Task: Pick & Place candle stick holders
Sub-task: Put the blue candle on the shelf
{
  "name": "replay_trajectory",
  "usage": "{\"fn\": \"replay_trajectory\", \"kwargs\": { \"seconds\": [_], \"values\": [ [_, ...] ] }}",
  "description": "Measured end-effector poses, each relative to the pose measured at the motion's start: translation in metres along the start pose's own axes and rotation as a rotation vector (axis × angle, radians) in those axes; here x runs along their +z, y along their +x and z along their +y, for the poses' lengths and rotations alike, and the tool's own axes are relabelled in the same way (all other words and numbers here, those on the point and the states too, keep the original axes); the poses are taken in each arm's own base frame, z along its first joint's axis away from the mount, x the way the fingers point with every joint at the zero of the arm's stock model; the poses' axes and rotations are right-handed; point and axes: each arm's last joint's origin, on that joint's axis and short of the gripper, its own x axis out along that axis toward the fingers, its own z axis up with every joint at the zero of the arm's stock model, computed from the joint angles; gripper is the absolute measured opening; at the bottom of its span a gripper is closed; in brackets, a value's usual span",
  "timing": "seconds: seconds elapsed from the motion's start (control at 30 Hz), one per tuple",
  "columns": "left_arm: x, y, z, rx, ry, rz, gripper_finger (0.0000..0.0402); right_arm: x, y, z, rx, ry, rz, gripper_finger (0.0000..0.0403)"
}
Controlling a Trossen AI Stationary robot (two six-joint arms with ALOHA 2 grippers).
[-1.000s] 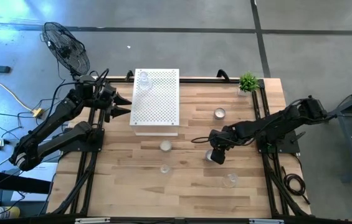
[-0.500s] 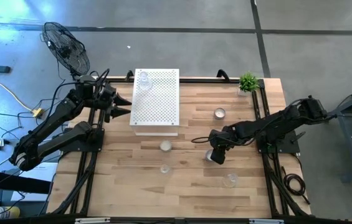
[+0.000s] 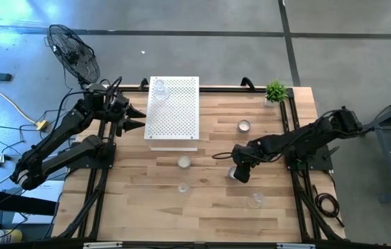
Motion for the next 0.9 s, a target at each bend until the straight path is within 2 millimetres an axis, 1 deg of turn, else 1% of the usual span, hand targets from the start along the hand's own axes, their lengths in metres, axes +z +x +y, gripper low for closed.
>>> {"fn": "replay_trajectory", "kwargs": {
  "seconds": [0.2, 0.9],
  "values": [
    [-0.0001, 0.0, 0.0, 0.0, -0.001, 0.001, 0.0253, -0.0001, 0.0083, 0.0001, -0.01, -0.003, 0.028, 0.0173],
    [-0.0001, 0.0, 0.0, 0.0, -0.001, 0.001, 0.0253, 0.0009, 0.0082, 0.0013, 0.018, -0.026, 0.031, 0.0167]
  ]
}}
